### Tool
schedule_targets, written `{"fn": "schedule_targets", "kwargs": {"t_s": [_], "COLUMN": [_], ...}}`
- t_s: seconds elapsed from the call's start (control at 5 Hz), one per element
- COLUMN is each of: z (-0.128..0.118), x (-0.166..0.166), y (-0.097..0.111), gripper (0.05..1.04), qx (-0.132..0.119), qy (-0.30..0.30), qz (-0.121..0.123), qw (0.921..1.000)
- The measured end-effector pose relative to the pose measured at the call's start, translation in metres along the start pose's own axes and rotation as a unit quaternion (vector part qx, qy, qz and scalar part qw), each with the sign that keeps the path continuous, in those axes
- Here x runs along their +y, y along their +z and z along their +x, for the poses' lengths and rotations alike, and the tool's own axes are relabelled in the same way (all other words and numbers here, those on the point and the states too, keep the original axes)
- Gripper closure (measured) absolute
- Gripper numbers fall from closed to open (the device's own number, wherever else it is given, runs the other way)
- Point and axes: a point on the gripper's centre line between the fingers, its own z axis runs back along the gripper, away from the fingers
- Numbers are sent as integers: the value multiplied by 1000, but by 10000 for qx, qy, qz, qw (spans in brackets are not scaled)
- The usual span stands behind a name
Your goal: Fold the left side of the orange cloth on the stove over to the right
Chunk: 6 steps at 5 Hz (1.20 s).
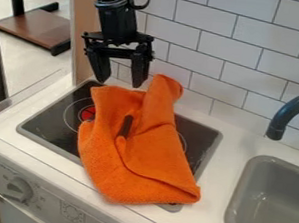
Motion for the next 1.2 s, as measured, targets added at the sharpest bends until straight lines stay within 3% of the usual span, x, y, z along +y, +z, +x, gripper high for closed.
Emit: {"fn": "schedule_targets", "kwargs": {"t_s": [0.4, 0.6, 0.8, 1.0, 1.2], "z": [-12, -15, -15, -16, -19], "x": [7, 29, 48, 68, 82], "y": [-12, -3, 0, -1, -18], "gripper": [85, 85, 85, 85, 85], "qx": [415, 376, 216, 113, 284], "qy": [208, 474, 603, 496, 434], "qz": [-222, -265, -153, 161, 437], "qw": [9987, 9978, 9978, 9986, 9977]}}
